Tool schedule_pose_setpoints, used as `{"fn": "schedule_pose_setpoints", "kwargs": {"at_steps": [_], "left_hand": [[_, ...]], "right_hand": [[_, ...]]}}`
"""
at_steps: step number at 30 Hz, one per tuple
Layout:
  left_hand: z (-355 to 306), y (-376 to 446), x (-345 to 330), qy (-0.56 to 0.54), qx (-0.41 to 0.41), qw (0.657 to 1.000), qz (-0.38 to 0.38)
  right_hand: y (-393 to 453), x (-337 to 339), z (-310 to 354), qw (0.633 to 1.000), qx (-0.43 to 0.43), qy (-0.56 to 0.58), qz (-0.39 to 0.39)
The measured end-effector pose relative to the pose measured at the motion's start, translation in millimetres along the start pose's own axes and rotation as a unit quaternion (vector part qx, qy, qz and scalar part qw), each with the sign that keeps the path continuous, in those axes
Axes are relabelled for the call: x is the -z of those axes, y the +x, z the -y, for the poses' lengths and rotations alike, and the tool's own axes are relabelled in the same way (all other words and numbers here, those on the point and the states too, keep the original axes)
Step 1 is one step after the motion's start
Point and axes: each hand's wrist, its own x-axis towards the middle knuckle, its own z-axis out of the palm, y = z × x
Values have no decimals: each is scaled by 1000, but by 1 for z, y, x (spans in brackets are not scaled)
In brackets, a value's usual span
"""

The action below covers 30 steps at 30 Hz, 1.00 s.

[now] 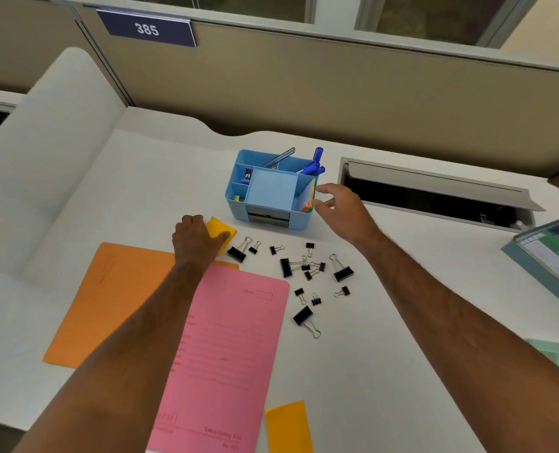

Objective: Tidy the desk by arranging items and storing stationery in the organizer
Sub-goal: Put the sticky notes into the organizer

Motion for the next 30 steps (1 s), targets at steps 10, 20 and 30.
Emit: {"fn": "schedule_pose_setpoints", "kwargs": {"at_steps": [10, 20, 30], "left_hand": [[1, -3, -2, 35, -13, 999, 6], [-14, 2, 8, -21, 50, 997, 55], [-21, -13, 23, -181, 34, 983, -4]], "right_hand": [[-20, -5, -24, 998, -22, 52, -7], [-42, -12, -42, 997, -42, 69, 4], [-53, -22, -43, 993, -50, 104, 14]]}}
